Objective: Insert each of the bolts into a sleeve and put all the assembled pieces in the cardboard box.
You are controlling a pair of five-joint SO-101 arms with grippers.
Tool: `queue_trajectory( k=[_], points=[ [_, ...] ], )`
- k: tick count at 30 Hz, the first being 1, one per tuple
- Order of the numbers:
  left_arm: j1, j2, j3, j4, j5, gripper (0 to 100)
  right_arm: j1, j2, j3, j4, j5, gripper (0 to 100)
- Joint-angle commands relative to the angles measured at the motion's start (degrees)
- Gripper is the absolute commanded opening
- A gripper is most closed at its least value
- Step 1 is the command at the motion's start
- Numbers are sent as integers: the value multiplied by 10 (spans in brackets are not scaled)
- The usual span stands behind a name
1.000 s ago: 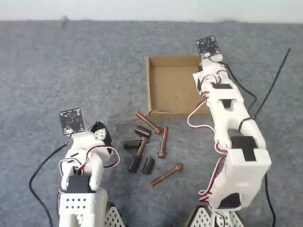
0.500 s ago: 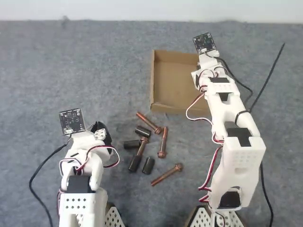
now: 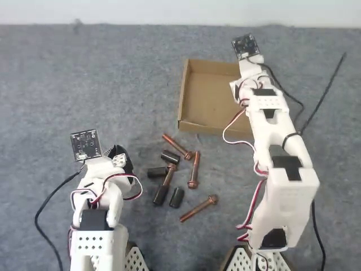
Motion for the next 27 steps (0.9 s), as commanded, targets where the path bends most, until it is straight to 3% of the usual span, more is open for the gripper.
queue_trajectory(
  k=[1, 19, 27],
  points=[
    [-3, -11, -8, -18, -10, 12, -11, -105, -29, 79, 4, 7],
    [-3, -11, -8, -18, -10, 12, -39, -232, -29, 550, 3, 7],
    [-3, -11, -8, -18, -10, 12, -113, -273, -29, 725, 3, 9]
  ],
)
